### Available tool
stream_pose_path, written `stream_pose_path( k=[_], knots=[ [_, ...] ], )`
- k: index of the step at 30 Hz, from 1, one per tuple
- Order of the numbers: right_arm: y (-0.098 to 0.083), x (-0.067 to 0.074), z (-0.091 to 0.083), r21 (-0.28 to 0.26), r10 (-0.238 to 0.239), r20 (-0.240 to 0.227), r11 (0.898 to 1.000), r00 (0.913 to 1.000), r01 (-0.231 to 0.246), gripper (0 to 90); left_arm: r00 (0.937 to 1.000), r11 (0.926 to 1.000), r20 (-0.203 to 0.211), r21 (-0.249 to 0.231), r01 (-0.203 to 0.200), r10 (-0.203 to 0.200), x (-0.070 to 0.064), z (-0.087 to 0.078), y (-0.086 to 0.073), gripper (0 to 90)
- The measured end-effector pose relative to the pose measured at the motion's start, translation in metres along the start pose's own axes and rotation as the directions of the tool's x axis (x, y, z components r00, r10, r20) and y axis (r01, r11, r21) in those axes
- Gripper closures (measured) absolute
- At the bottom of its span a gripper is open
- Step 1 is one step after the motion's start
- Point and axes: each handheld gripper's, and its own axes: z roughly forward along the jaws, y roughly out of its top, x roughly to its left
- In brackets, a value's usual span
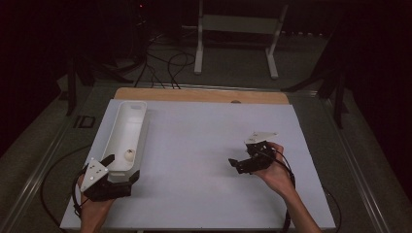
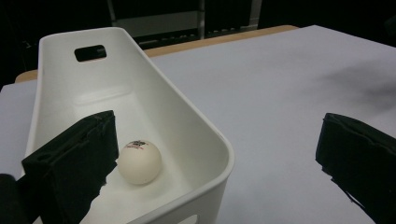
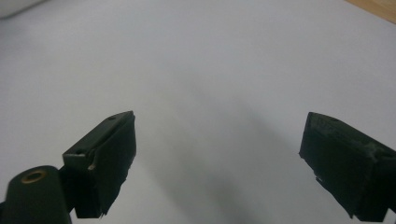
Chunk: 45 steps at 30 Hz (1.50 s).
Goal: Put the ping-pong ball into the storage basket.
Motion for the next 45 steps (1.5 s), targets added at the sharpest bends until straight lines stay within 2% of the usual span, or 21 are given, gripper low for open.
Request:
stream_pose_path(
  k=[7, 15, 18, 21, 23, 33, 38, 45],
  knots=[
    [-0.018, -0.007, -0.008, -0.039, 0.035, 0.0, 0.999, 0.9994, -0.035, 10.5, 1.0, 1.0, 0.004, -0.001, 0.005, -0.005, 0.001, 0.0, 0.0, 0.0],
    [-0.035, -0.012, -0.019, -0.077, 0.056, 0.03, 0.996, 0.998, -0.054, 10.2, 0.9998, 0.9999, 0.011, -0.004, 0.015, -0.015, 0.004, 0.003, 0.0, 0.0],
    [-0.038, -0.012, -0.027, -0.118, 0.06, 0.024, 0.991, 0.9979, -0.057, 10.3, 0.9998, 0.9999, 0.015, 0.001, 0.012, -0.012, 0.004, 0.005, 0.001, 0.0],
    [-0.045, -0.012, -0.027, -0.093, 0.065, 0.035, 0.994, 0.9973, -0.062, 10.2, 0.9998, 0.9999, 0.017, 0.0, 0.014, -0.014, 0.005, 0.005, 0.001, 0.0],
    [-0.051, -0.012, -0.028, -0.096, 0.067, 0.045, 0.993, 0.9967, -0.063, 10.2, 0.9997, 0.9999, 0.017, 0.0, 0.015, -0.015, 0.005, 0.006, 0.001, 0.0],
    [-0.074, -0.014, -0.041, -0.189, 0.097, 0.076, 0.979, 0.9925, -0.081, 10.2, 0.9997, 0.9999, 0.022, 0.002, 0.015, -0.015, 0.006, 0.009, 0.0, 0.0],
    [-0.085, -0.013, -0.046, -0.246, 0.11, 0.085, 0.965, 0.9903, -0.087, 10.2, 0.9995, 0.9998, 0.025, -0.005, 0.018, -0.018, 0.006, 0.008, 0.0, 0.0],
    [-0.09, -0.008, -0.048, -0.285, 0.089, 0.097, 0.957, 0.9913, -0.058, 10.2, 0.9994, 0.9998, 0.03, -0.002, 0.018, -0.018, 0.008, 0.008, -0.004, 0.0]
  ],
)
